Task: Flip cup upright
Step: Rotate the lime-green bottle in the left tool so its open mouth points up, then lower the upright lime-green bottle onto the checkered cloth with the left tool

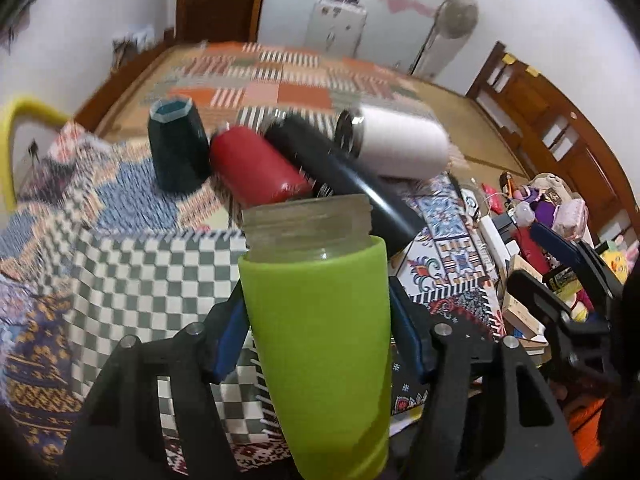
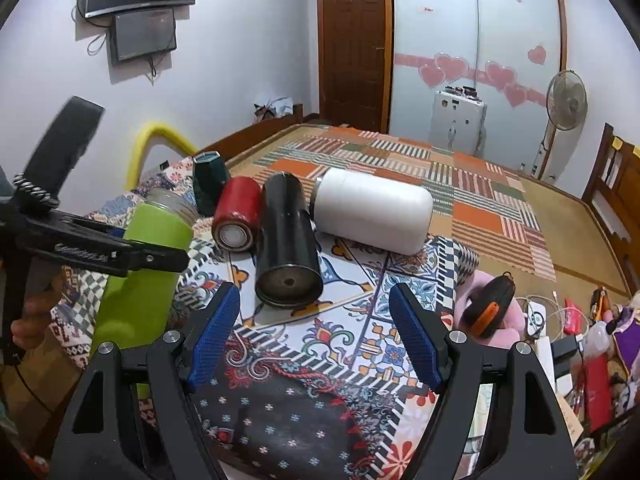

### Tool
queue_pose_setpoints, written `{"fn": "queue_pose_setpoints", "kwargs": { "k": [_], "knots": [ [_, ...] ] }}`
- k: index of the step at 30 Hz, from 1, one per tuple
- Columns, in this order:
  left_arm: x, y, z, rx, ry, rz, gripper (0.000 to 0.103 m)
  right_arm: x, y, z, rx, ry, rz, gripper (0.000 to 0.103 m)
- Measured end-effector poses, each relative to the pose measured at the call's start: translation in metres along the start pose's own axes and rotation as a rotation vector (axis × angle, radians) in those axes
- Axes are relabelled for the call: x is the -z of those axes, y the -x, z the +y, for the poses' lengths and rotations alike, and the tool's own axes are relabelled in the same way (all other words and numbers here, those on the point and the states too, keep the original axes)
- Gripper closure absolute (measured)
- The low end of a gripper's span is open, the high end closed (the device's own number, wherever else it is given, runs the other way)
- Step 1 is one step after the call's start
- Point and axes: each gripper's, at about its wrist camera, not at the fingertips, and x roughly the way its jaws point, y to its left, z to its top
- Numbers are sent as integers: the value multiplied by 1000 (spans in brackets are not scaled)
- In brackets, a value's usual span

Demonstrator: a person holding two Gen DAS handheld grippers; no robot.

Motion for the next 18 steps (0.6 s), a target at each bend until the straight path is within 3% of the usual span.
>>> {"fn": "queue_pose_setpoints", "kwargs": {
  "k": [3,7,18],
  "knots": [
    [3,23,-7,0,-41,-67,41,-2,4,1,-22,-19,-27,27],
    [4,43,-27,-55,-123,-164,41,-4,8,1,-45,-60,-79,21],
    [-13,44,-28,-57,-131,-247,41,-10,16,4,-60,-99,-189,15]
  ]
}}
